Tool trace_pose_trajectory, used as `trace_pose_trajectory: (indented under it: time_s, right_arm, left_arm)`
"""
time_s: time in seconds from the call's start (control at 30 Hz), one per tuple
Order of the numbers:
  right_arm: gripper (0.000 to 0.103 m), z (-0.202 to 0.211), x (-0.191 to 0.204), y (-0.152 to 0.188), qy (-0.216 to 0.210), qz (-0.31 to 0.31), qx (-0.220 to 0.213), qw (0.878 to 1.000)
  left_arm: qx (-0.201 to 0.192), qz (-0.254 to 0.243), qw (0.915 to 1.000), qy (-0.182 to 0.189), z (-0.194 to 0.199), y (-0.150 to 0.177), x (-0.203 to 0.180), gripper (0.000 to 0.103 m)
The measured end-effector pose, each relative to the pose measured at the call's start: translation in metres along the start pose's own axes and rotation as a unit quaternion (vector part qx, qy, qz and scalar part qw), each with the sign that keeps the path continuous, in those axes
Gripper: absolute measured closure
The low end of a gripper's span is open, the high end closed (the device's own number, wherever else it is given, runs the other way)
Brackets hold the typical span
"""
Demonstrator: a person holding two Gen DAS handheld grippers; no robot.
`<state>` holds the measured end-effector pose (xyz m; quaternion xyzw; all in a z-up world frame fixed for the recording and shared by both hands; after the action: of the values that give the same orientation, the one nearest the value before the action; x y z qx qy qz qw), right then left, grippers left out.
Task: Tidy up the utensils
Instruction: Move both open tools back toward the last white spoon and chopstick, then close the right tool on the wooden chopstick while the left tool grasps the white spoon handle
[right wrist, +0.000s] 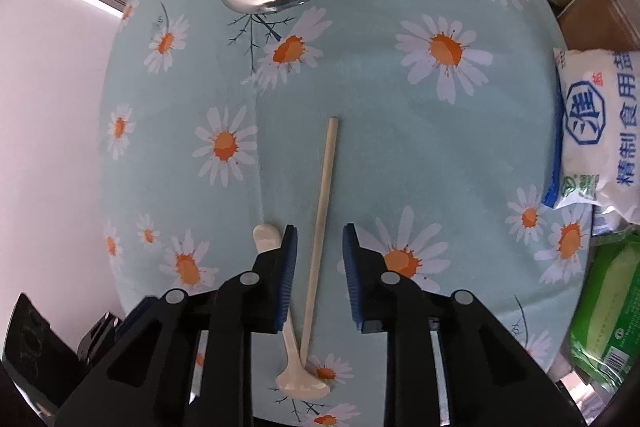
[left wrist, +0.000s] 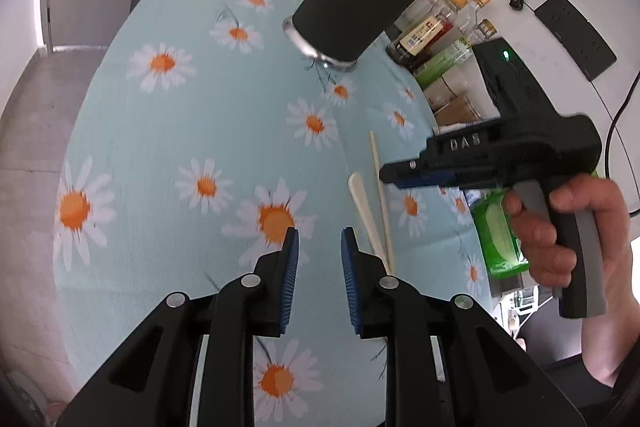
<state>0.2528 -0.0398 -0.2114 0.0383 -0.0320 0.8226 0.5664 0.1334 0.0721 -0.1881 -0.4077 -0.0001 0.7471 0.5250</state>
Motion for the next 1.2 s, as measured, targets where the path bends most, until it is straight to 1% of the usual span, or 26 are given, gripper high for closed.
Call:
trace_pose_trajectory:
  time_s: [0.1,0.17,0.2,0.33,0.4,0.5,0.6,0.83,0.97,1.0,1.07,1.2]
  right_arm:
    - [0.082,-0.008,0.005,-0.002,0.027,-0.005,0.001,1.0]
    - [0.087,-0.012,0.008,-0.001,0.038,-0.004,0.004,0.999]
    - [0.089,-0.011,0.009,-0.002,0.049,-0.003,-0.003,0.999]
    - [0.096,-0.014,0.011,-0.002,0.07,-0.001,-0.012,0.997]
    - [0.096,-0.016,0.017,0.002,0.082,0.003,-0.019,0.996]
    - [0.097,-0.018,0.023,0.002,0.086,0.002,-0.023,0.996]
    - [0.097,-0.017,0.022,-0.001,0.078,-0.003,-0.022,0.997]
    - [0.097,-0.001,0.0,-0.009,0.055,0.001,-0.029,0.998]
    - [0.097,0.013,-0.006,-0.005,0.029,0.008,-0.036,0.999]
    - [0.097,0.017,-0.007,-0.002,0.02,0.012,-0.036,0.999]
    - [0.097,0.025,-0.012,0.0,0.006,0.02,-0.041,0.999]
    - [0.097,0.042,-0.021,0.004,-0.017,0.039,-0.056,0.998]
  left_arm:
    - [0.0,0.001,1.0,-0.008,0.001,0.003,0.008,0.082]
    - [0.005,0.01,0.9999,0.0,0.0,0.005,0.012,0.082]
    - [0.008,0.01,0.9999,0.001,0.0,0.005,0.013,0.082]
    - [0.018,0.007,0.9998,0.009,-0.002,0.009,0.014,0.082]
    - [0.026,0.005,0.9996,0.013,-0.005,0.01,0.014,0.082]
    - [0.037,0.001,0.9992,0.017,-0.011,0.011,0.012,0.082]
    - [0.047,-0.001,0.9988,0.018,-0.014,0.012,0.01,0.082]
    - [0.066,-0.011,0.9977,0.007,-0.024,0.008,0.001,0.082]
    - [0.079,-0.008,0.9968,0.011,-0.031,0.009,-0.011,0.082]
    - [0.082,-0.007,0.9966,0.011,-0.033,0.009,-0.014,0.079]
    - [0.09,-0.008,0.9959,0.005,-0.039,0.012,-0.021,0.076]
    - [0.106,-0.002,0.9943,-0.004,-0.051,0.015,-0.031,0.076]
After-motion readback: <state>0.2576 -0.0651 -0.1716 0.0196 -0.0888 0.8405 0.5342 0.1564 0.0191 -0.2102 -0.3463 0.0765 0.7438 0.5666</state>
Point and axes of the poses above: each gripper's, at about its wrist camera, not at the fingertips, and z roughly against the way its jaws point, x to its left, y to its underside, the point moved 8 cm from there along -z, roughly the way its jaws point, and after that the axes turned 5 degrees about y, right-handed, at the moved point
